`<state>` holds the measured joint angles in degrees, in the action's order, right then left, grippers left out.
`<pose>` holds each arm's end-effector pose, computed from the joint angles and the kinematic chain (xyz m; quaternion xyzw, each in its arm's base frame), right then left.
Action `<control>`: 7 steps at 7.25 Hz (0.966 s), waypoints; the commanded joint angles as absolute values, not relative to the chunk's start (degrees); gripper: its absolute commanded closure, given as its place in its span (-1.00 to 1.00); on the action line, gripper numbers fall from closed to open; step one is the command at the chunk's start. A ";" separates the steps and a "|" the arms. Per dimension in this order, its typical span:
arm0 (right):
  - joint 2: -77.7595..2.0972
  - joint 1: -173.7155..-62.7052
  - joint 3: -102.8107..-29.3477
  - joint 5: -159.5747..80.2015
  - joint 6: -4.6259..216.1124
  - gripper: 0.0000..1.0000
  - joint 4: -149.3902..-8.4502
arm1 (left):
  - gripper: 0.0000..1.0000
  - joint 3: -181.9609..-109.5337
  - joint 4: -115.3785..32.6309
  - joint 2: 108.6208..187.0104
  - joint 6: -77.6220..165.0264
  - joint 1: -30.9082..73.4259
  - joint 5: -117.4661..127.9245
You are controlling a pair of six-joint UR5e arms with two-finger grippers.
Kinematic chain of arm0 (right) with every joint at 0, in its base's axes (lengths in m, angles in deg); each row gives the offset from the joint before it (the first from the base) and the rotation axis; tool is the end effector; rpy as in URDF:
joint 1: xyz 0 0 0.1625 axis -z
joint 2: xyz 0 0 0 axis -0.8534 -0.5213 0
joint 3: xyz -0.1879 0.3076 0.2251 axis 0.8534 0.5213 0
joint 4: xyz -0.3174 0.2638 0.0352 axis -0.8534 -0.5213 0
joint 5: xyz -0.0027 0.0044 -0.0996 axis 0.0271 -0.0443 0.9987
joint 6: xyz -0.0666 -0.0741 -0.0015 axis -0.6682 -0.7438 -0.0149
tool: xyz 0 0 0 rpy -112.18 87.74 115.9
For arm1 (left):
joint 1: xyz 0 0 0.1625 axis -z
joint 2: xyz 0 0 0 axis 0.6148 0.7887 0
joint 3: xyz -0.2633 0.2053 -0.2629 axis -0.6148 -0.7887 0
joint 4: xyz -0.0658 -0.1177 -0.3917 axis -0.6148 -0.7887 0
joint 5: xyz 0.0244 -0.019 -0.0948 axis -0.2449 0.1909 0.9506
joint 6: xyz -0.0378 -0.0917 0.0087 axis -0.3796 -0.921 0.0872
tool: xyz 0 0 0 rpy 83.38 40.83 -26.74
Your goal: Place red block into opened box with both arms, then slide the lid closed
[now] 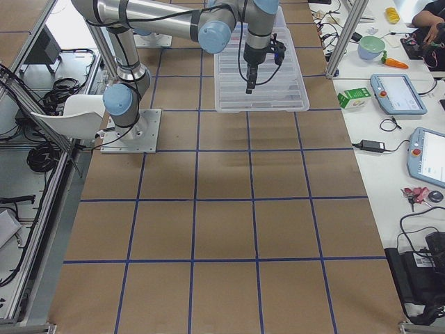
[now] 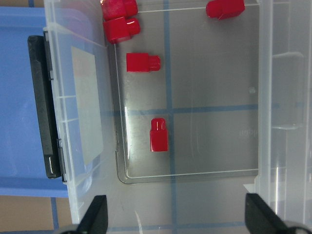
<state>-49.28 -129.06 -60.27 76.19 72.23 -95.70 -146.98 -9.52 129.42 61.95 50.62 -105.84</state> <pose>-0.0629 -0.5616 0.4391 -0.0214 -0.9993 -0.0270 0.0173 -0.1213 -0.5071 0.4683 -0.0182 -0.9996 0.0191 0.0032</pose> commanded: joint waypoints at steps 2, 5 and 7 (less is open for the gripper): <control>-44.32 -125.39 -60.36 76.76 63.61 -1.00 -100.95 | -1.00 -147.50 -10.00 126.82 62.73 50.92 -107.26; -40.72 -125.29 -60.62 76.07 63.23 -1.00 -102.19 | -1.00 -147.77 -9.56 126.81 62.65 50.40 -107.62; -40.09 -125.37 -62.02 76.06 63.05 -1.00 -102.19 | -1.00 -147.59 -9.64 126.81 62.74 49.96 -107.62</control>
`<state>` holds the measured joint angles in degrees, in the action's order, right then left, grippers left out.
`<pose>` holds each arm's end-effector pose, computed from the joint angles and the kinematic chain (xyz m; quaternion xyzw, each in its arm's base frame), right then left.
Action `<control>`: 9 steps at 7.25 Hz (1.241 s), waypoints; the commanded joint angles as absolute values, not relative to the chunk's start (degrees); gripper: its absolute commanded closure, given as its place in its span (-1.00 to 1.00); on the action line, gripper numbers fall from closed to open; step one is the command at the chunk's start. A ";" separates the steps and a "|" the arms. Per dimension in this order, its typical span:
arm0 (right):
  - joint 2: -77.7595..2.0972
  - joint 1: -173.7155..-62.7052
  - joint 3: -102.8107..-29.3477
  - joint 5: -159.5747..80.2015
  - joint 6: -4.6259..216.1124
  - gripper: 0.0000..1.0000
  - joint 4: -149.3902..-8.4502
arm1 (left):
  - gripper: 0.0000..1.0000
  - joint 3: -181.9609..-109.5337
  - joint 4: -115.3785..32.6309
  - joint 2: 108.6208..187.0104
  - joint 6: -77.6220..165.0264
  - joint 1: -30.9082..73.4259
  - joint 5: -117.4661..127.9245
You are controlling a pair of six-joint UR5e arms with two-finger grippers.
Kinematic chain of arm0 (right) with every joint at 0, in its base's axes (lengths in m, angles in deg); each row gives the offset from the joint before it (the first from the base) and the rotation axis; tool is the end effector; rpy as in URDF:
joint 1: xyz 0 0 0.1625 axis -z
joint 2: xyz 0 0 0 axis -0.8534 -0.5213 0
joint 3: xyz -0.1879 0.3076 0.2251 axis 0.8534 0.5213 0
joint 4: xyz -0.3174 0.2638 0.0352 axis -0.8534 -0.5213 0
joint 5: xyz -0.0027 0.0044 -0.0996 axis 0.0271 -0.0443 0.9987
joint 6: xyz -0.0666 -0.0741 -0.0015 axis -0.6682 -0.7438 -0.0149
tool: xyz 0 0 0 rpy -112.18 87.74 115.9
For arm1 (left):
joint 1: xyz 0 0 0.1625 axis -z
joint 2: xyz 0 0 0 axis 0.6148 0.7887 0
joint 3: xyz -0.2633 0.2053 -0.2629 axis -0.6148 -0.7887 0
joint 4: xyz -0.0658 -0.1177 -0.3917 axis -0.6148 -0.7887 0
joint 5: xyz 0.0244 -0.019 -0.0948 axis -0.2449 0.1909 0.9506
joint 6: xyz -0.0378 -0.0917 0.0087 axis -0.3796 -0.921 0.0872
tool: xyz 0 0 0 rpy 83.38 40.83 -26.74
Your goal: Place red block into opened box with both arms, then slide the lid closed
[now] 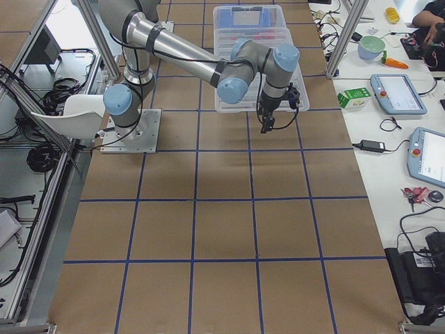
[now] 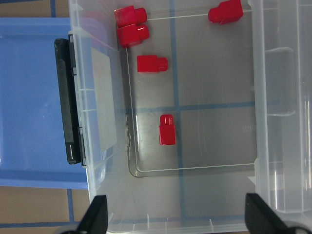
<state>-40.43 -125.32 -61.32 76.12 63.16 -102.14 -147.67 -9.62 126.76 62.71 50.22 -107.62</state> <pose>-0.1169 -0.5975 0.3521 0.0258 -0.9981 -0.0559 0.0011 -0.1152 -0.4917 0.4852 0.0209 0.9991 -0.0346 0.0134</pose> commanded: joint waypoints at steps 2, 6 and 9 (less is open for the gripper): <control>-40.27 -125.99 -62.29 75.97 63.31 -1.00 -102.19 | -1.00 -146.89 -10.26 126.82 62.74 49.60 -107.62; -40.18 -128.62 -62.29 74.75 63.49 -1.00 -102.11 | -1.00 -146.71 -10.35 126.82 62.74 49.25 -107.53; -40.18 -132.74 -62.29 74.13 64.45 -1.00 -102.19 | -1.00 -146.71 -10.35 126.82 62.74 49.25 -107.71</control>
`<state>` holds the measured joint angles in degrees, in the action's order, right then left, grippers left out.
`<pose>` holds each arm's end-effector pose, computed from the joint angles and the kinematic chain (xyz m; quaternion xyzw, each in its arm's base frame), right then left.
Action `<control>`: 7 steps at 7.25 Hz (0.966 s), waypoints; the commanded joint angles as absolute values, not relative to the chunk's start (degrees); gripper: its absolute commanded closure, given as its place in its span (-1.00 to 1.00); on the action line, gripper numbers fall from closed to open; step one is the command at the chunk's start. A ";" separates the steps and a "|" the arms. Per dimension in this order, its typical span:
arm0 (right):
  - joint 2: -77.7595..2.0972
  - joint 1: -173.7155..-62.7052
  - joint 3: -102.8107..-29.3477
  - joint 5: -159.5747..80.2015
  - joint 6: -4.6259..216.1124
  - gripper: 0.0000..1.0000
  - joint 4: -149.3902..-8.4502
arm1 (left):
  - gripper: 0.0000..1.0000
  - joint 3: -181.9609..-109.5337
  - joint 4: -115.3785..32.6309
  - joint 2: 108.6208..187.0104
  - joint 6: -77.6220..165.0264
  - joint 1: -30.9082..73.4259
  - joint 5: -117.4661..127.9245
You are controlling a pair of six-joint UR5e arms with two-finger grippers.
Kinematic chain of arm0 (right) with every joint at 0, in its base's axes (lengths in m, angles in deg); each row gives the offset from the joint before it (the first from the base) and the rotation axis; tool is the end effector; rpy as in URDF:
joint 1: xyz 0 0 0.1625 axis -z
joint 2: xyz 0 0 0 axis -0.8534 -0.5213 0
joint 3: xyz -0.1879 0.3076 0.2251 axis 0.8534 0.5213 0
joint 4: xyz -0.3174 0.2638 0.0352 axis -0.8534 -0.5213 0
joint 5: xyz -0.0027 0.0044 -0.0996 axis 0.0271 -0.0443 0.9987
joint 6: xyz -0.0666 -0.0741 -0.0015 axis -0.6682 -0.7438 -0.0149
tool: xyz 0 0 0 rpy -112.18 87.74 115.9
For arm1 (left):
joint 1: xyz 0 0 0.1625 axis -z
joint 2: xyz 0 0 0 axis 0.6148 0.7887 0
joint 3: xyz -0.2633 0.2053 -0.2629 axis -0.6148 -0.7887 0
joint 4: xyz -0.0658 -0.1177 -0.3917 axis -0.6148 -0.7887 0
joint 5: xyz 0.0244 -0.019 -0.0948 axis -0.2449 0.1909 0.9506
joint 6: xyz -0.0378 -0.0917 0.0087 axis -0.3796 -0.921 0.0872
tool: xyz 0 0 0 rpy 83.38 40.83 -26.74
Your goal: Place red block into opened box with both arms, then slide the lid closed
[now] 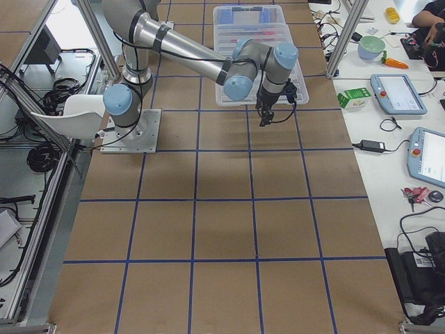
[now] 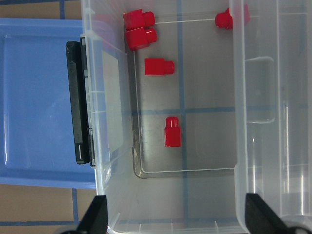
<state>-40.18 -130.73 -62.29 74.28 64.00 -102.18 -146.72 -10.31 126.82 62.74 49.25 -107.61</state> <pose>-0.0562 -0.6041 0.3417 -0.0648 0.9960 0.0594 0.0146 -0.1068 -0.4945 0.4916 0.0127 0.9992 -0.0362 0.0137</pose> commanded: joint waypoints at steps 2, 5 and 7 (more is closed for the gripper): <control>-40.18 -133.55 -62.29 73.95 64.46 -1.00 -102.11 | -1.00 -146.71 -10.35 126.73 62.74 49.42 -107.71; -40.09 -137.14 -62.29 74.04 70.25 -1.00 -102.19 | -1.00 -146.80 -10.44 126.73 62.65 49.43 -107.71; -40.09 -138.29 -62.29 73.34 74.11 -1.00 -102.19 | -1.00 -146.80 -11.05 126.64 62.74 49.43 -107.80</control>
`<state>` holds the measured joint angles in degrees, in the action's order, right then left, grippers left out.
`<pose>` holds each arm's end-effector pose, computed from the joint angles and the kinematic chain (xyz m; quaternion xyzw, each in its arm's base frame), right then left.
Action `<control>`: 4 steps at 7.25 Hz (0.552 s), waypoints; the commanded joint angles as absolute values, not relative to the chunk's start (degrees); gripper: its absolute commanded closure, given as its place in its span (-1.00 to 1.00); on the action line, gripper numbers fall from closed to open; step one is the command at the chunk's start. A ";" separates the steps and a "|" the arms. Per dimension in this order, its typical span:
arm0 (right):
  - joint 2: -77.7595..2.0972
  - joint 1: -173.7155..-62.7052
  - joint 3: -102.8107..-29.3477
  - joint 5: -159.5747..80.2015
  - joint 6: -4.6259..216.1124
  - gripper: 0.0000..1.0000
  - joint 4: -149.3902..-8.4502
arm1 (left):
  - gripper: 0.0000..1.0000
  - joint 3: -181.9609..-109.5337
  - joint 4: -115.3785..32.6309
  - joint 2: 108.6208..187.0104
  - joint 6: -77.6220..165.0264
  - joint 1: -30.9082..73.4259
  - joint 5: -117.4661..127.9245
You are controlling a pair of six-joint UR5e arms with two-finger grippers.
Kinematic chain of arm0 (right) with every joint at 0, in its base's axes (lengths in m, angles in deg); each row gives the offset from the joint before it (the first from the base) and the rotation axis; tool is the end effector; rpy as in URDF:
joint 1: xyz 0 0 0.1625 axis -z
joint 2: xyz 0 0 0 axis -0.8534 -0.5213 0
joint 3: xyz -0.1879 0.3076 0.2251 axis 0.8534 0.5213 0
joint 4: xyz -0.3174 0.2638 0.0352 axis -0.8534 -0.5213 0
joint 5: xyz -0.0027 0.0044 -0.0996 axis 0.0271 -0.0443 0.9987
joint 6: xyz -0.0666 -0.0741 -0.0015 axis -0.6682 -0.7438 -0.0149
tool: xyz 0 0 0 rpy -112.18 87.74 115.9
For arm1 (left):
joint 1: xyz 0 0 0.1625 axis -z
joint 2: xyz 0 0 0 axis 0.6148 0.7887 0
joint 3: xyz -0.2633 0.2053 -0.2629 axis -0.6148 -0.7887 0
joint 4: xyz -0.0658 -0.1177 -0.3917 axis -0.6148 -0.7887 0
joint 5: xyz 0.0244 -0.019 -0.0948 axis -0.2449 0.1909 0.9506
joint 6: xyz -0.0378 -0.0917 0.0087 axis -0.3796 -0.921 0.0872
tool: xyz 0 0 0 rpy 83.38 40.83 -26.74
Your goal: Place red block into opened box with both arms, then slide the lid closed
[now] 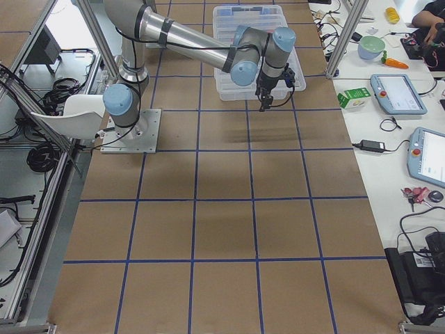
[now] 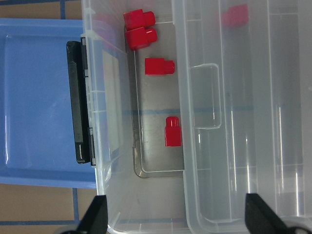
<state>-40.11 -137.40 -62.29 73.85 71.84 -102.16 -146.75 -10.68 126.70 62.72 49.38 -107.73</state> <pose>0.0151 -0.6068 0.3409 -0.0544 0.9966 0.0606 0.0108 -0.1078 -0.4929 0.4917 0.0136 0.9992 -0.0337 0.0145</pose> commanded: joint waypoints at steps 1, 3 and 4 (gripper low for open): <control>-40.09 -139.60 -62.29 73.34 75.34 -1.00 -102.19 | -1.00 -146.63 -10.96 126.64 62.74 49.43 -107.80; -39.14 -142.15 -62.21 73.34 78.07 -1.00 -102.89 | -1.00 -146.62 -10.96 126.73 62.65 49.43 -107.80; -39.13 -142.77 -62.21 73.34 79.39 -1.00 -103.51 | -1.00 -146.62 -10.96 126.73 62.65 49.43 -107.80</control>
<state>-39.42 -141.75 -62.24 73.34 77.91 -102.83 -146.63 -10.96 126.69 62.66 49.42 -107.80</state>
